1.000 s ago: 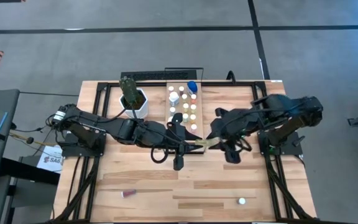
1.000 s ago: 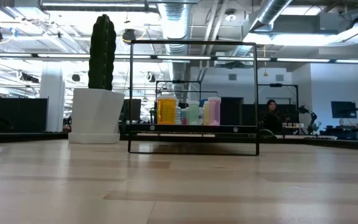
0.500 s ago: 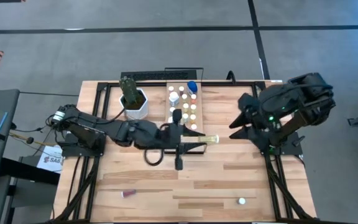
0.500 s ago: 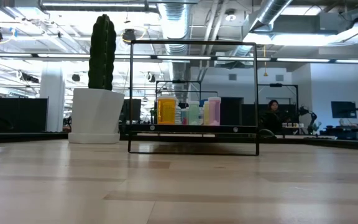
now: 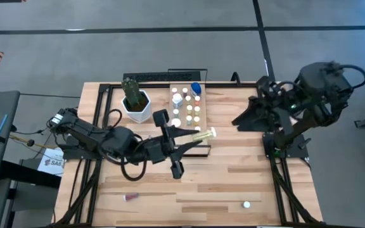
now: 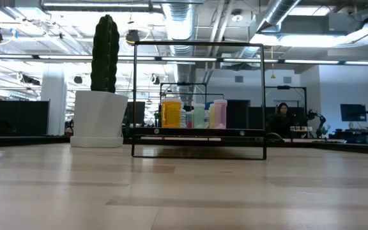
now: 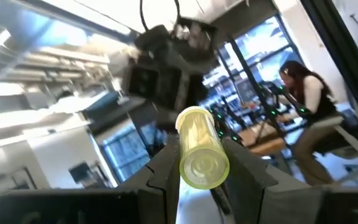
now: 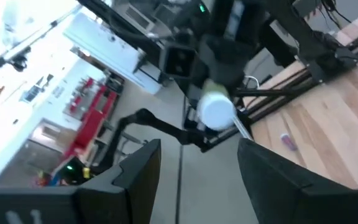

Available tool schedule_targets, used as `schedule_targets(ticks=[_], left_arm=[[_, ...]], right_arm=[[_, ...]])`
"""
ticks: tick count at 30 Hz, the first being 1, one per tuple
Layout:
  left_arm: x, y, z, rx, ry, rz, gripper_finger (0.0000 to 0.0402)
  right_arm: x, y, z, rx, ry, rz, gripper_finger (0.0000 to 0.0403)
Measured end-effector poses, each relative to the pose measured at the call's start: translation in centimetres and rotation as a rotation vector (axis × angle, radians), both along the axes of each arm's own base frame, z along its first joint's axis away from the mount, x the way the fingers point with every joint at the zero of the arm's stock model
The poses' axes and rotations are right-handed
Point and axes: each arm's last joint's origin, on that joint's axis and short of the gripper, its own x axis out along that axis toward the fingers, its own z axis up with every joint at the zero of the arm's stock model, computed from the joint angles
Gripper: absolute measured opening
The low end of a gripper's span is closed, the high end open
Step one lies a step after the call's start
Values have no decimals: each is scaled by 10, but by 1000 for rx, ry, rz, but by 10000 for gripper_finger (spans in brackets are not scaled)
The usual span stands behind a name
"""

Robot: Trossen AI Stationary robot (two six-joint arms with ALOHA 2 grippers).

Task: Pick and place medicine bottles onto shelf by color
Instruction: Put the yellow pill bottle on the shelf

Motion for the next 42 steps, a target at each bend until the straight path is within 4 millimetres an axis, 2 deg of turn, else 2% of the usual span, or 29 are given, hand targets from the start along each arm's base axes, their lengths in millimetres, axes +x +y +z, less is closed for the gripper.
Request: schedule_targets(ticks=[7, 14, 20, 28, 34, 38, 42], left_arm=[[-5, -9, 3, 40, -22, -16, 86], [-6, -12, 1, 32, -4, -10, 86], [-6, -13, 0, 24, 8, 6, 86], [-6, -13, 0, 13, 10, 25, 86], [-7, -12, 0, 8, 6, 25, 86], [-7, -12, 1, 6, 2, 24, 86], [-7, -12, 1, 6, -2, 21, 86]], right_arm=[[29, 2, -11, -9, 51, 27, 236], [54, -1, -13, 15, 18, 71, 236], [76, 4, -16, 34, -21, 140, 236], [86, 7, -21, 21, -15, 162, 235], [85, 7, -20, 21, -23, 162, 228], [85, 7, -20, 19, -24, 162, 196], [85, 6, -20, 19, -20, 161, 145]])
